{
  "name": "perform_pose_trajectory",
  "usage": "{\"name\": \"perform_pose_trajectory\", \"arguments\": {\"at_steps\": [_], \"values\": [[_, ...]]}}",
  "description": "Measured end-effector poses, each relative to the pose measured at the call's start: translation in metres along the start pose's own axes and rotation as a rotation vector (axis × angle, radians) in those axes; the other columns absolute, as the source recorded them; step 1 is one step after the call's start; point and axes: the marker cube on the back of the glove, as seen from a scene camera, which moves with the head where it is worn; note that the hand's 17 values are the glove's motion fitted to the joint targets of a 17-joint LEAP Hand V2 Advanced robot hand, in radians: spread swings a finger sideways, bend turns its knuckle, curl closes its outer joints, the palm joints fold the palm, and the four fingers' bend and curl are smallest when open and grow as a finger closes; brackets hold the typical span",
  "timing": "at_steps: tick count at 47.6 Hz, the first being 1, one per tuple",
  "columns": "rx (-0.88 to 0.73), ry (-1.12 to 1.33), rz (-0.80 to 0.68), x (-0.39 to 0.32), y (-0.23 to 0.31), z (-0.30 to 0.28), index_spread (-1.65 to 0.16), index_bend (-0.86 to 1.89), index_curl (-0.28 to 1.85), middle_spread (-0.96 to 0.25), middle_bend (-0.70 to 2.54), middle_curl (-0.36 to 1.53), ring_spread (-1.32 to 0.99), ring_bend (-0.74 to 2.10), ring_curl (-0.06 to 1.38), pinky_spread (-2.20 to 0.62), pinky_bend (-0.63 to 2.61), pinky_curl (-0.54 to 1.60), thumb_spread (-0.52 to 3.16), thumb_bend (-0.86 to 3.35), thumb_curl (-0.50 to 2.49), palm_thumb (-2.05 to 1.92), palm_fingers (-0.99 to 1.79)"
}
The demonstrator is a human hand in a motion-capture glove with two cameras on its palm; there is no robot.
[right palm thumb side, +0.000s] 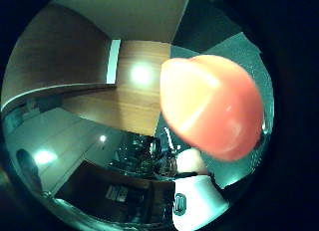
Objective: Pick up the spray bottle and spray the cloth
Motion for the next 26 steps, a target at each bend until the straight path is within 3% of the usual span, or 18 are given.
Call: {"name": "perform_pose_trajectory", "arguments": {"at_steps": [5, 11, 26], "values": [[0.188, -0.11, 0.01, -0.018, -0.013, -0.018, -0.3, 0.08, 0.31, -0.07, 0.2, 0.38, -0.1, 0.4, 0.36, 0.02, 0.45, 0.38, 0.8, -0.05, 0.55, 0.7, 0.41], [-0.013, -0.018, -0.012, -0.015, 0.026, -0.021, -0.31, 0.09, 0.28, -0.07, 0.2, 0.38, -0.09, 0.41, 0.36, 0.05, 0.46, 0.37, 0.83, -0.04, 0.52, 0.69, 0.4], [0.009, 0.169, -0.101, -0.023, 0.042, -0.055, -0.31, 0.12, 0.25, -0.06, 0.2, 0.38, -0.09, 0.42, 0.35, 0.06, 0.44, 0.36, 0.86, -0.03, 0.47, 0.68, 0.41]]}}
